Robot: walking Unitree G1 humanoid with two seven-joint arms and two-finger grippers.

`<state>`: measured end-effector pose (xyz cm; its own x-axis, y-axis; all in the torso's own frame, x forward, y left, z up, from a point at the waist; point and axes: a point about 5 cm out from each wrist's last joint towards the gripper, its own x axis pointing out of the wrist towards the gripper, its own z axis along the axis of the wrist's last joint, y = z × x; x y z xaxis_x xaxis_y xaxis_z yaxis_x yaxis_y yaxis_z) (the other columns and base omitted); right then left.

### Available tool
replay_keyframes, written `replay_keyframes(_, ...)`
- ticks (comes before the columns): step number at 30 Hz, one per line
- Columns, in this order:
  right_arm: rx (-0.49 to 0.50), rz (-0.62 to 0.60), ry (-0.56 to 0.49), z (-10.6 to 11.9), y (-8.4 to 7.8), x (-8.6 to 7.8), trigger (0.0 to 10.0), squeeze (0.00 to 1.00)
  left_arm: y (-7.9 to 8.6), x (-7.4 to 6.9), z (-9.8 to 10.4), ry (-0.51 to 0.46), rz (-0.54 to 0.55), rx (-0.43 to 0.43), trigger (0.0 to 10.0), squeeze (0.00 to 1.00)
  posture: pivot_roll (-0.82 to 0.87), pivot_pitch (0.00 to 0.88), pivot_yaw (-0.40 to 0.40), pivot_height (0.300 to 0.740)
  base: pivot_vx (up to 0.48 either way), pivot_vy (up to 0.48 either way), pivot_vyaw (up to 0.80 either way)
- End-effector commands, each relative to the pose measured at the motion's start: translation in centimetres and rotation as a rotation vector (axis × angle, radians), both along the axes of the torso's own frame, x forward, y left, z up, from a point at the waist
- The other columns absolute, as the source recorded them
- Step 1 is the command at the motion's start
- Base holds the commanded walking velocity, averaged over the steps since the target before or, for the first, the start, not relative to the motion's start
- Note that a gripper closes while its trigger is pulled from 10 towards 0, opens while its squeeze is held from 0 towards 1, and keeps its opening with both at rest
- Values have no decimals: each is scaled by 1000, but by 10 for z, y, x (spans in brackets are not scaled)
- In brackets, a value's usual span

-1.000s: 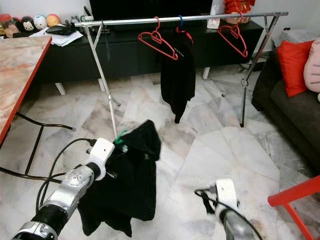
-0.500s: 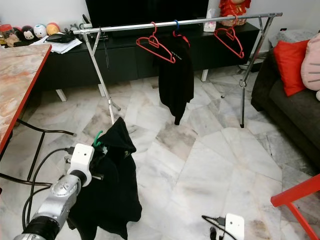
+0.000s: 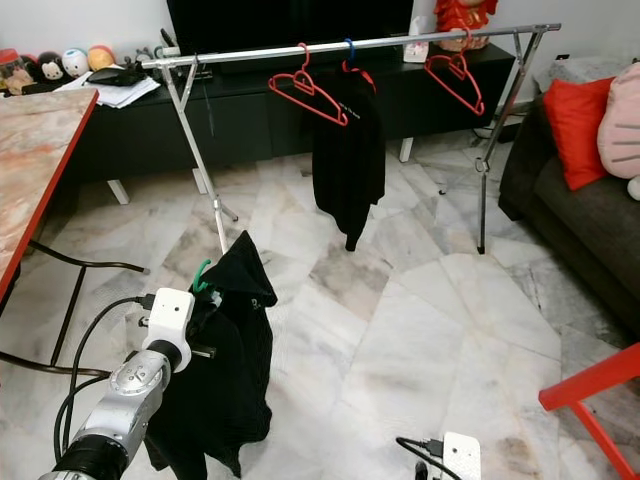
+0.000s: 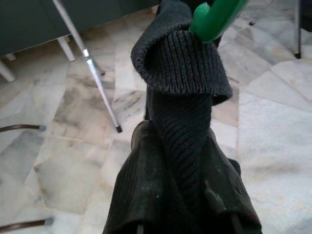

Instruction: Hang hanger

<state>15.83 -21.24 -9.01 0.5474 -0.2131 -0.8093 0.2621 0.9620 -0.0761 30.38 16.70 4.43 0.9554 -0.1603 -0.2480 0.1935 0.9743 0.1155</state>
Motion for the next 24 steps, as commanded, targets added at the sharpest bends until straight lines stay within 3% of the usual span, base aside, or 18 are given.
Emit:
replay_keyframes(1,8,17,7,0,10,4,10000,0,-2,8,14,-66,-11,-10,10000,0,-201,0,66,740,322,0,0)
replay_keyframes(5,8,71,18,-1,25,8,10000,0,-3,8,14,-62,-10,-15,10000,0,-198,0,63,740,323,0,0)
replay_keyframes(10,16,72,33,-3,31,6,10000,0,-5,7,13,-59,-15,-19,10000,0,-196,0,63,740,339,0,0)
replay_keyframes(18,20,50,32,-2,34,9,10000,0,-9,8,13,-54,-24,-20,10000,0,-199,0,60,740,351,0,0)
replay_keyframes(24,25,30,29,-3,28,3,10000,0,-11,7,10,-44,-30,-18,10000,0,-198,0,58,740,350,0,0)
